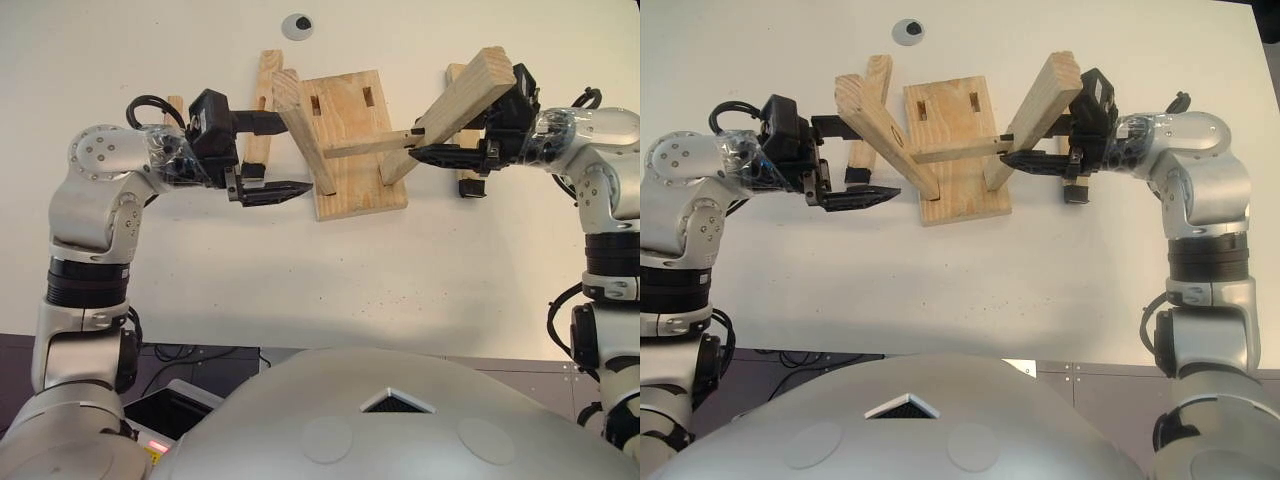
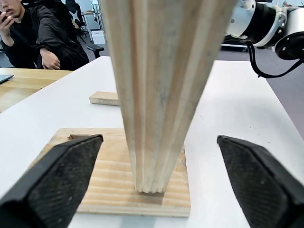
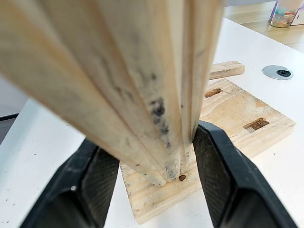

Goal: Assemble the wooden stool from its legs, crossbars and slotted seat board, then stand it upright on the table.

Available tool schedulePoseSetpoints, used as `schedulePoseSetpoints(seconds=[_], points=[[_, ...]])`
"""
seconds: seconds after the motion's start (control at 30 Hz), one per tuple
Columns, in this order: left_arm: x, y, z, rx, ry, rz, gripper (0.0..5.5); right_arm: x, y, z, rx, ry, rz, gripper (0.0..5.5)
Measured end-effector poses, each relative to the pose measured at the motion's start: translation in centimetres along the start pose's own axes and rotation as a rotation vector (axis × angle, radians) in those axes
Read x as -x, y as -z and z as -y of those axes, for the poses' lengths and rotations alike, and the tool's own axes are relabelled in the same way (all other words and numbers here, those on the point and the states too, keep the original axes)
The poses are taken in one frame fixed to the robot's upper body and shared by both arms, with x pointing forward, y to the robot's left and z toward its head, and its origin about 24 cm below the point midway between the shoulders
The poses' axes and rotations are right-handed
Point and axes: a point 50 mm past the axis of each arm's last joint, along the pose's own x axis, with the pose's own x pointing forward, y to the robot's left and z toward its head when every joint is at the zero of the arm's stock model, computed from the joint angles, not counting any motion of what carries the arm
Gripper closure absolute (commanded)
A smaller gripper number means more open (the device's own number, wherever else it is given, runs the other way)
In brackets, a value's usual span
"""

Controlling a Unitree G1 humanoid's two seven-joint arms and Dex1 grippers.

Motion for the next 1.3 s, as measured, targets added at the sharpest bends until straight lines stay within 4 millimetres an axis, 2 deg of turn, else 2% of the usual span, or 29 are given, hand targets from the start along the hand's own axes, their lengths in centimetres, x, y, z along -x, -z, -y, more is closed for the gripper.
schedulePoseSetpoints(seconds=[0.07, 0.63, 0.83, 1.07, 1.3], points=[[-0.5, -0.4, 0.2, -0.014, 0.011, 0.027, 0.93, 0.0, 0.0, 0.0, 0.001, -0.001, 0.000, 3.24], [-1.3, -0.9, 0.2, -0.068, 0.026, 0.084, 3.44, -0.1, 0.0, 0.0, 0.003, -0.006, -0.002, 3.25], [-1.6, -0.5, 0.1, -0.141, 0.010, 0.040, 3.49, -0.3, 0.0, -0.1, 0.049, 0.019, -0.029, 3.30], [-1.6, -0.5, 0.8, -0.209, -0.034, -0.019, 3.49, -0.8, 0.4, -1.0, 0.101, 0.073, -0.069, 3.33], [-1.6, -0.7, 0.7, -0.223, -0.038, -0.049, 3.48, -0.7, -0.3, -1.2, 0.135, 0.093, -0.113, 3.33]])
